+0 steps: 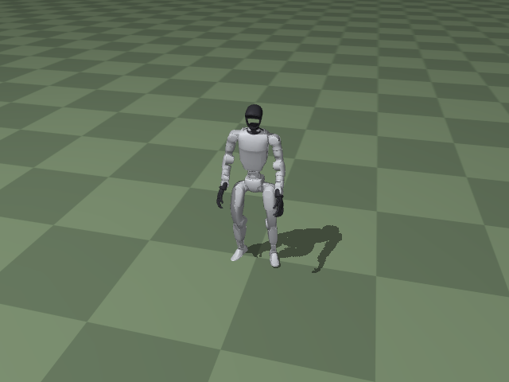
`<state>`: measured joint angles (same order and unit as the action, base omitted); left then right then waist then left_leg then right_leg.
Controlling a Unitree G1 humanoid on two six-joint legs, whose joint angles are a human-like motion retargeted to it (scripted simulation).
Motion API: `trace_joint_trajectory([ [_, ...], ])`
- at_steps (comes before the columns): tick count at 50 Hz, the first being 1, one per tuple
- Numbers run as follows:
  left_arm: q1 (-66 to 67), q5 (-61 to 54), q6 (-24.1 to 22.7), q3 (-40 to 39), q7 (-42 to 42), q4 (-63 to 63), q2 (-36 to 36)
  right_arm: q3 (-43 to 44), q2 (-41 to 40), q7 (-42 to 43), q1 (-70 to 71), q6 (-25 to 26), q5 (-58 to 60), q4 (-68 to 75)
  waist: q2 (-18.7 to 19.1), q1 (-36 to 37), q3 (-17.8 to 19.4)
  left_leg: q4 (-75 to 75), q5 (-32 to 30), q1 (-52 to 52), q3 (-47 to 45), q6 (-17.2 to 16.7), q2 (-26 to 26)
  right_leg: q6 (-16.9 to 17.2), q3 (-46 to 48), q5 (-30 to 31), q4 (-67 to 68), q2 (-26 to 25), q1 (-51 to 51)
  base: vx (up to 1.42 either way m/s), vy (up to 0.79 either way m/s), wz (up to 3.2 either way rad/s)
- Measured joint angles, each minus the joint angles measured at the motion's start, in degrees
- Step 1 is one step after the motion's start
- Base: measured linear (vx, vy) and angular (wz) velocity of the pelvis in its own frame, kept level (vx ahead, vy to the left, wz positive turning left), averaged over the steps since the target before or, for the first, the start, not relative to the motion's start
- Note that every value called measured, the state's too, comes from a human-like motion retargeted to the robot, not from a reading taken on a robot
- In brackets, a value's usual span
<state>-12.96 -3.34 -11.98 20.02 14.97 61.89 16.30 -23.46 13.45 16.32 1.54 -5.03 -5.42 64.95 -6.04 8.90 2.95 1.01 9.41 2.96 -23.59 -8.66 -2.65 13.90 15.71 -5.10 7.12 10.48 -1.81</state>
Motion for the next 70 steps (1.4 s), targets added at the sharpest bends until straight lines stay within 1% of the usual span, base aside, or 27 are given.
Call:
trace_joint_trajectory([
  [5, 0.5, 2.2, 0.7, -4.2, -1.5, -2.2, -2.2, 0.5, 2.4, -4.8, -0.5, 0.5, 1.9, -1.2, 0.1, -0.1, 0.7, 1.2, -0.3, -0.9, 2.2, -0.7, 0.1, -0.2, 2.3, 0.2, -1.7, 0.2, 2.0, -0.02, -0.03, 0.41],
  [8, 1.7, 3.7, 1.1, -5.3, -1.3, -2.0, -3.2, -0.1, 3.9, -6.0, 0.4, 0.2, 3.2, -1.2, 0.4, -0.9, 0.9, 1.7, -0.2, -1.1, 2.7, -0.9, 0.1, -0.3, 3.0, 0.1, -2.1, 0.3, 2.7, -0.01, 0.0, 0.22],
  [13, 4.7, 3.6, 1.5, -5.0, 0.3, 0.0, -3.8, 0.3, 5.2, -4.8, 4.0, 0.1, 3.9, -0.5, 1.1, -3.0, 0.9, 1.9, 0.1, -0.6, 2.4, -0.7, 0.1, -0.3, 2.9, 0.2, -2.6, 0.2, 3.4, 0.0, 0.0, 0.0],
  [18, 8.4, 1.0, 1.6, -3.6, 1.3, 2.5, -4.0, 4.8, 4.7, -2.7, 7.4, 0.0, 1.7, -1.6, 2.5, -5.1, 0.8, 1.2, 0.6, 0.7, 0.8, -0.1, 0.0, 0.0, 1.6, 0.1, -2.0, 0.0, 3.2, 0.03, 0.04, -0.25],
  [22, 10.4, -2.0, 1.5, -2.9, 1.6, 4.3, -4.2, 8.3, 3.5, -1.8, 7.7, -0.7, -2.0, -3.9, 3.5, -5.1, 0.5, 0.3, 1.1, 1.9, -0.8, 0.4, 0.1, 0.4, 0.3, 0.1, -1.5, -0.1, 3.0, 0.04, 0.04, -0.31],
  [25, 11.0, -3.3, 1.2, -3.1, 1.6, 5.2, -4.2, 9.2, 2.2, -1.2, 7.0, -1.2, -3.4, -4.5, 3.8, -4.0, 0.0, -0.3, 1.3, 2.8, -1.7, 0.6, 0.3, 0.6, -0.5, 0.0, -1.3, -0.1, 3.0, 0.04, 0.04, -0.24],
  [29, 10.4, -3.4, 0.7, -4.1, 1.6, 5.7, -3.7, 7.4, 0.3, -0.3, 6.0, -1.3, -2.6, -2.1, 3.1, -1.6, -1.0, -0.7, 1.6, 3.4, -2.2, 0.8, 0.5, 0.5, -0.8, -0.1, -1.3, 0.0, 3.2, 0.0, 0.0, 0.0],
  [34, 8.7, -1.7, 0.6, -6.0, 0.6, 4.4, -2.8, 4.3, -1.8, -0.9, 5.4, -0.6, -1.2, 2.6, 1.2, 0.5, -1.7, -0.6, 1.8, 3.4, -1.5, 0.5, 0.5, 0.0, 0.0, -0.4, -1.2, 0.2, 3.7, 0.01, 0.01, 0.08],
  [41, 8.3, 1.8, 1.3, -8.7, -1.6, 1.8, -2.7, 3.1, -1.8, -4.1, 4.4, -0.3, -0.2, 3.1, -0.3, -0.6, -2.1, 0.1, 2.2, 3.1, 0.3, -0.4, 0.4, -1.1, 1.9, -0.9, -0.9, 0.4, 4.7, 0.01, 0.03, 0.25],
  [45, 8.7, 2.5, 1.8, -8.7, -1.7, 2.1, -2.9, 3.8, -0.5, -4.7, 4.3, -0.4, -0.1, 0.8, -0.3, -2.3, -2.3, 0.3, 2.3, 2.8, 0.6, -0.7, 0.4, -1.3, 2.3, -1.0, -0.9, 0.5, 4.9, 0.0, 0.0, 0.0],
  [50, 9.2, 1.5, 2.0, -6.9, -0.9, 3.4, -3.0, 5.4, 1.0, -3.8, 4.7, -0.6, -0.9, -1.9, 0.4, -3.7, -2.3, 0.3, 2.4, 2.7, -0.1, -0.6, 0.4, -1.1, 1.7, -0.9, -1.0, 0.5, 4.5, 0.0, 0.0, 0.0],
  [60, 8.8, -2.1, 0.8, -3.0, -0.1, 4.4, -2.9, 6.7, 1.1, -3.1, 4.1, -0.7, -3.2, -0.7, 1.8, -2.2, -2.1, -0.5, 2.1, 2.9, -1.6, 0.1, 0.7, 0.1, 0.2, -0.6, -1.1, 0.5, 3.4, 0.0, 0.0, -0.07],
  [70, 7.8, 0.7, 1.2, -5.4, -1.6, 3.6, -2.3, 4.3, -1.1, -5.4, 2.6, 0.1, -1.8, 3.8, 0.7, -1.4, -1.8, -0.4, 1.9, 2.6, -0.5, -0.2, 0.5, -0.4, 1.6, -1.0, -1.3, 0.4, 4.0, 0.0, 0.0, 0.0],
])
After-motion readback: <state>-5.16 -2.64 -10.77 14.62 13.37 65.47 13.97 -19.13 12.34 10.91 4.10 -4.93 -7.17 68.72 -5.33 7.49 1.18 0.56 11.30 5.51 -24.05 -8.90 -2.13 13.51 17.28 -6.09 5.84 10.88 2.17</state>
